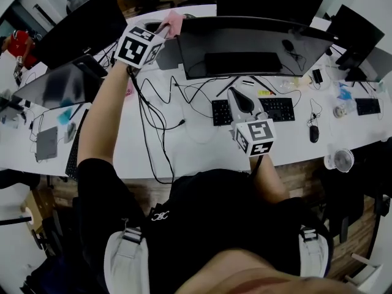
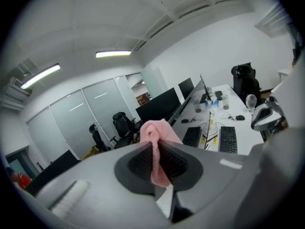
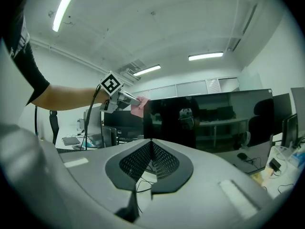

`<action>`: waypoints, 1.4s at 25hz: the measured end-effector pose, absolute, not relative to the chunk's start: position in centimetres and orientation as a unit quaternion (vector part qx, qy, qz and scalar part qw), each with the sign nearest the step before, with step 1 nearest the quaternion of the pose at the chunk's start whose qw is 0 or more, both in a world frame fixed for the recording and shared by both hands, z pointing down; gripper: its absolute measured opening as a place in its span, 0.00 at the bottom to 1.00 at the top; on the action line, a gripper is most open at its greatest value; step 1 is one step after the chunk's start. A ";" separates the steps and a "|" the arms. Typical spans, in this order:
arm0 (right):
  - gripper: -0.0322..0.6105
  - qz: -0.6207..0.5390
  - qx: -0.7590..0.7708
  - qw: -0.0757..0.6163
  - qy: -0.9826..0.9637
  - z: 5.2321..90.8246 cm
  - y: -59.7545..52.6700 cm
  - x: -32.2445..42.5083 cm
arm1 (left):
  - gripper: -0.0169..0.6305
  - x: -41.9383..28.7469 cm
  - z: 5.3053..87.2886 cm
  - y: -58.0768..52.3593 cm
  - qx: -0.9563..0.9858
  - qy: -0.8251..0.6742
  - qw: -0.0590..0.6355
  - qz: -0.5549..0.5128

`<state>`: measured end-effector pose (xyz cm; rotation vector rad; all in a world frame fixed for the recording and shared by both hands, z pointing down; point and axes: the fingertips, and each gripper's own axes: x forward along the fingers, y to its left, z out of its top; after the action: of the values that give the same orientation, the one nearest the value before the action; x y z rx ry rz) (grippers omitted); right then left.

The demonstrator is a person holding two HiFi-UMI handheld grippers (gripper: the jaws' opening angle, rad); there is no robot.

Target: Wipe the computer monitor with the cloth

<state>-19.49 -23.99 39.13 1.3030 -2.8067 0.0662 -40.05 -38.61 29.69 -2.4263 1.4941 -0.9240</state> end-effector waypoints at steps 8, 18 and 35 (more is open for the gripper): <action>0.05 0.024 0.444 0.038 -0.895 39.9 -23.4 -21.1 | 0.13 -41.1 34.3 -39.4 -0.838 0.476 0.044 -0.264; 0.05 0.038 0.495 0.058 -0.866 41.4 -22.9 -21.3 | 0.13 -40.0 40.6 -39.0 -0.861 0.436 0.039 -0.260; 0.05 0.048 0.520 0.084 -0.848 43.6 -21.1 -18.2 | 0.13 -39.0 52.0 -38.7 -0.841 0.482 -0.027 -0.245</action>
<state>-18.20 -21.07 43.58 1.5518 -2.5312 0.1441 -39.05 -38.66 51.99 -2.6893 1.5402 -0.7819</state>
